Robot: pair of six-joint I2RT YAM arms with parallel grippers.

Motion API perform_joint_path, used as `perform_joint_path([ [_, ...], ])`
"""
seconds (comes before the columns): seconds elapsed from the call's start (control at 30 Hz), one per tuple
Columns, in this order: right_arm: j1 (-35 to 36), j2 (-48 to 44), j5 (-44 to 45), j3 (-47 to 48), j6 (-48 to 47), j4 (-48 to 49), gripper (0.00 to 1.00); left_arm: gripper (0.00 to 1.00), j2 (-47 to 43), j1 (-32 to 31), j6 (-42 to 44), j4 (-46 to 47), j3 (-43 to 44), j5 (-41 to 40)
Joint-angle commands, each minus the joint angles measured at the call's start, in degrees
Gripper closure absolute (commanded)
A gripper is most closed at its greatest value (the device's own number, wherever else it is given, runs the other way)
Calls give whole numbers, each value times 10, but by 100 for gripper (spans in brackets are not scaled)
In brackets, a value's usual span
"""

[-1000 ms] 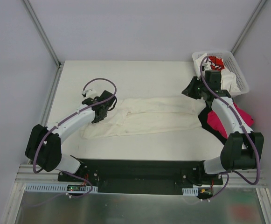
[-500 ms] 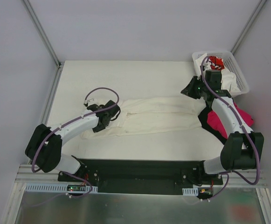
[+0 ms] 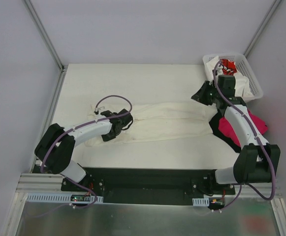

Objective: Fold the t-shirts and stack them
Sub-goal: Fold the other side of the tshirt into a rectangle

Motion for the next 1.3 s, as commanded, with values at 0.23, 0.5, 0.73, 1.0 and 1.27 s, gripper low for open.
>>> perform_joint_path([
  [0.23,-4,-32,-12,2,-2,13,84,14,-72,11,105,13,153,-136],
  [0.5,-3,-43,-9,-4,-4,12,84,17,-9,203,209,135,170,-67],
  [0.73,-4,-40,-9,-5,-4,13,84,22,98,282,217,164,236,-17],
  [1.0,-7,-35,-2,-4,-9,11,84,25,175,285,224,179,280,17],
  [1.27,-12,-25,5,-5,-12,8,84,30,198,285,228,207,284,33],
])
